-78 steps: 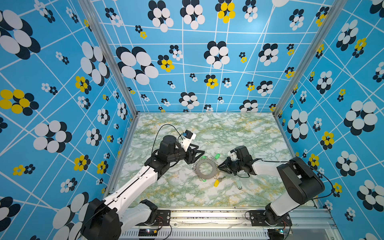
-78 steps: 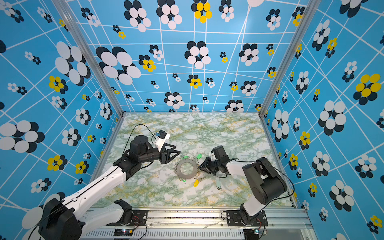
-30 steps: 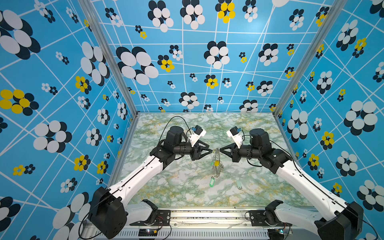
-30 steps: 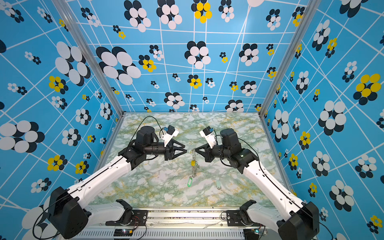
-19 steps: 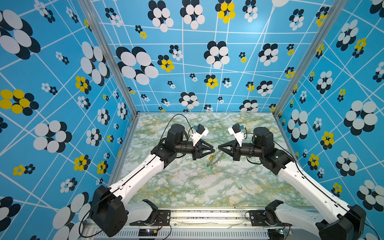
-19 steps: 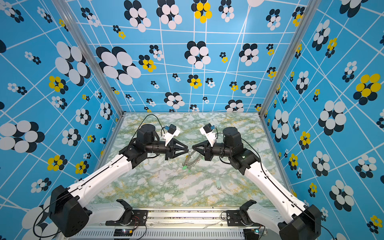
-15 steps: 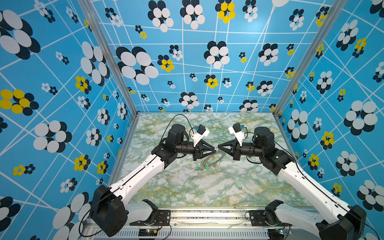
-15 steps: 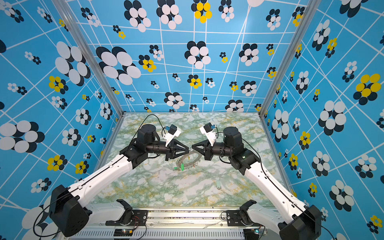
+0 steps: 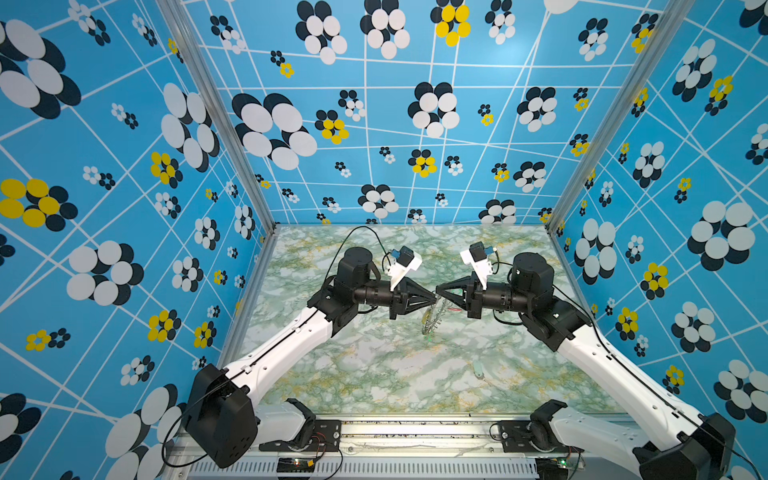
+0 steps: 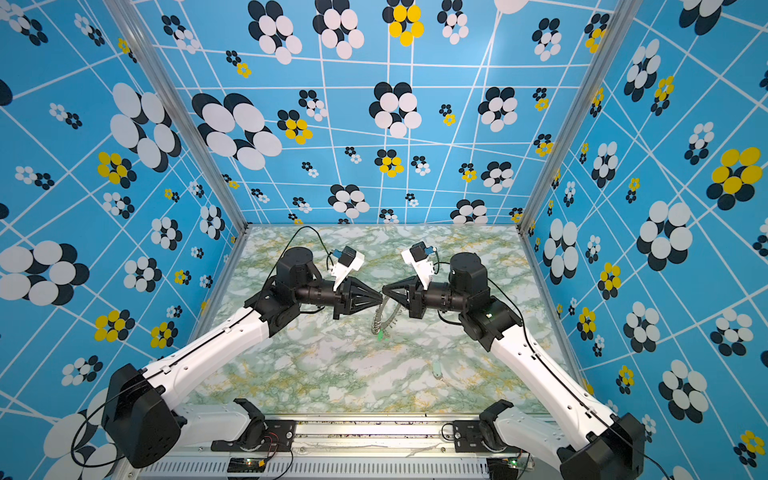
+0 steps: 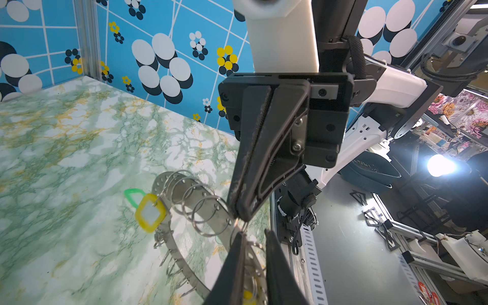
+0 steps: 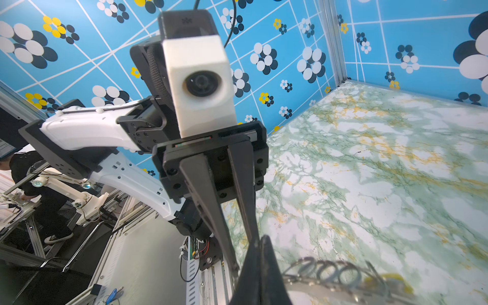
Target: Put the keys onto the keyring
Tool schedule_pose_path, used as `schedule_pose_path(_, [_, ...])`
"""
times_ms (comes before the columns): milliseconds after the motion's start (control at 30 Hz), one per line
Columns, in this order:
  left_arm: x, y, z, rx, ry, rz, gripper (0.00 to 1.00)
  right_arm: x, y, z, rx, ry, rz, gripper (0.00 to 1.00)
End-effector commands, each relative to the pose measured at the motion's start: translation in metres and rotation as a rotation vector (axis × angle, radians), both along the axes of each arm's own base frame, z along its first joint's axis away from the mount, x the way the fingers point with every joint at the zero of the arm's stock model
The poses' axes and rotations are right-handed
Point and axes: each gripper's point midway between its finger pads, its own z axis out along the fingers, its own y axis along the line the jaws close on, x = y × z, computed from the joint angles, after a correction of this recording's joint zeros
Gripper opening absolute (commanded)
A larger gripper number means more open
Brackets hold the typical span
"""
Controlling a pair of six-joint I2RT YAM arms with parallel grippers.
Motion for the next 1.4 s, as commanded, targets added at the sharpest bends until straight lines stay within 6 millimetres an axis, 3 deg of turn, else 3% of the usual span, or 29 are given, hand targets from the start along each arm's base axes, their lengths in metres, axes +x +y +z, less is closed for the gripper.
schedule_pose_path(0, [-0.002, -0.005, 0.012, -0.034, -0.027, -0.026, 0.16, -0.01, 0.002, 0.03, 0.066, -0.072, 0.042, 0.0])
schedule_pose_path(500, [-0.005, -0.011, 0.013, -0.042, -0.021, -0.052, 0.0, -0.013, 0.002, 0.036, 0.087, -0.072, 0.055, 0.0])
schedule_pose_path(967, [-0.002, -0.005, 0.012, -0.015, -0.062, 0.009, 0.0, -0.019, 0.0, 0.038, 0.097, -0.072, 0.06, 0.0])
schedule_pose_path(1000, [-0.002, -0.004, 0.011, -0.012, -0.059, 0.015, 0.02, -0.019, -0.001, 0.038, 0.097, -0.074, 0.058, 0.0])
schedule_pose_path(1167, [0.003, 0.005, 0.018, -0.054, -0.039, 0.051, 0.4, -0.021, -0.002, 0.04, 0.101, -0.08, 0.057, 0.0])
schedule_pose_path(1367, [0.007, 0.011, 0.025, -0.117, 0.021, 0.027, 0.52, -0.021, -0.001, 0.046, 0.123, -0.078, 0.064, 0.0])
